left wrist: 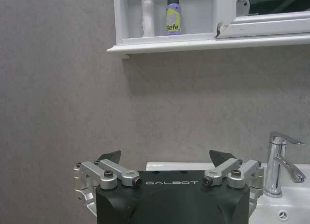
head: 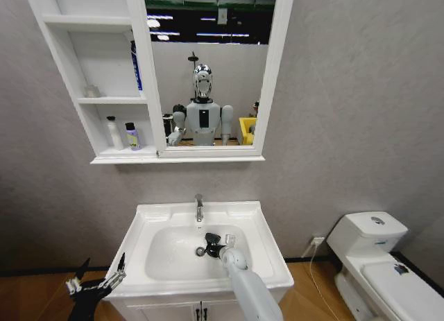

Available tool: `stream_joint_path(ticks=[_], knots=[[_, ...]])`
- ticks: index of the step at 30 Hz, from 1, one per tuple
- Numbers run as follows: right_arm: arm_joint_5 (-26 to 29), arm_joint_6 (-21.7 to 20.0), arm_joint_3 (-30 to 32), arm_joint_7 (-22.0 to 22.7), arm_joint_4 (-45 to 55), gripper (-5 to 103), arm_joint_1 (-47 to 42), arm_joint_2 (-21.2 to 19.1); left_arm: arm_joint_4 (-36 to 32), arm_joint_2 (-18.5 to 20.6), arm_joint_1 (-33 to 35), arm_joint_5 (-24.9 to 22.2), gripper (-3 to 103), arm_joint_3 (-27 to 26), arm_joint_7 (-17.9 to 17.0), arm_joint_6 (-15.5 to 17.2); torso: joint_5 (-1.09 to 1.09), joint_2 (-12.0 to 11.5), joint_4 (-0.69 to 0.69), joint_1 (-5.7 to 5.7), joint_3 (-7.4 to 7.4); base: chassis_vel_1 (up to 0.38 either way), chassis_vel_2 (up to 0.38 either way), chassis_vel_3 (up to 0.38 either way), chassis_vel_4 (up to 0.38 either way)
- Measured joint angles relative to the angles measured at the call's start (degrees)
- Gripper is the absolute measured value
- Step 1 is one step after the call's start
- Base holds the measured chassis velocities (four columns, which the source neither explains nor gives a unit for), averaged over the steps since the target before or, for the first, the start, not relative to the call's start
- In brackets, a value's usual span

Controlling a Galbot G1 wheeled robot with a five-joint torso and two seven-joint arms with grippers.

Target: Move facial cleanser and shampoo from washbasin to cabinet, then wipe washbasin with towel.

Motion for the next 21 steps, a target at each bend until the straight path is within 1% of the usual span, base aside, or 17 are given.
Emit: stream_joint_path(ticks=[4,10,13,14,17,18,19,20,21], knots=[[-0.3,0.3,-0.2,-0.2,-1.1,7,0.8,0.0,0.0,0.0,0.0,0.0,100,0.0,0.0,0.0,0.0,0.0,0.0,0.0,0.0,0.0,0.0,0.0,0.0],[0.1,0.1,-1.2,0.4,1.6,7,-0.3,-0.1,0.0,0.0,0.0,0.0,100,0.0,0.0,0.0,0.0,0.0,0.0,0.0,0.0,0.0,0.0,0.0,0.0],[0.9,-1.1,-2.4,3.2,8.0,7,-3.0,-0.1,0.0,0.0,0.0,0.0,100,0.0,0.0,0.0,0.0,0.0,0.02,0.0,0.0,0.0,0.0,0.0,0.0],[0.9,-1.1,-2.4,3.2,8.0,7,-3.0,-0.1,0.0,0.0,0.0,0.0,100,0.0,0.0,0.0,0.0,0.0,0.02,0.0,0.0,0.0,0.0,0.0,0.0],[0.8,-1.7,-2.6,5.7,12.9,7,-6.4,-0.3,0.0,0.0,0.0,0.0,100,0.0,0.0,0.0,0.02,0.0,0.01,0.0,0.0,0.0,0.0,0.0,0.0],[0.8,-1.7,-2.6,5.7,12.9,7,-6.4,-0.3,0.0,0.0,0.0,0.0,100,0.0,0.0,0.0,0.02,0.0,0.01,0.0,0.0,0.0,0.0,0.0,0.0],[0.8,-2.0,-2.7,6.4,14.9,7,-7.6,-1.3,0.0,0.0,0.0,0.0,100,0.0,0.0,0.0,0.02,0.0,0.04,0.0,-0.01,0.0,0.0,0.0,0.0],[0.9,-2.2,-2.6,7.2,16.6,7,-8.9,-2.8,0.0,0.0,0.0,0.0,100,0.0,0.0,0.0,0.0,0.0,0.02,0.0,-0.01,0.0,0.0,0.0,0.0],[0.9,-2.2,-2.6,7.2,16.6,7,-8.9,-2.8,0.0,0.0,0.0,0.0,100,0.0,0.0,0.0,0.0,0.0,0.02,0.0,-0.01,0.0,0.0,0.0,0.0]])
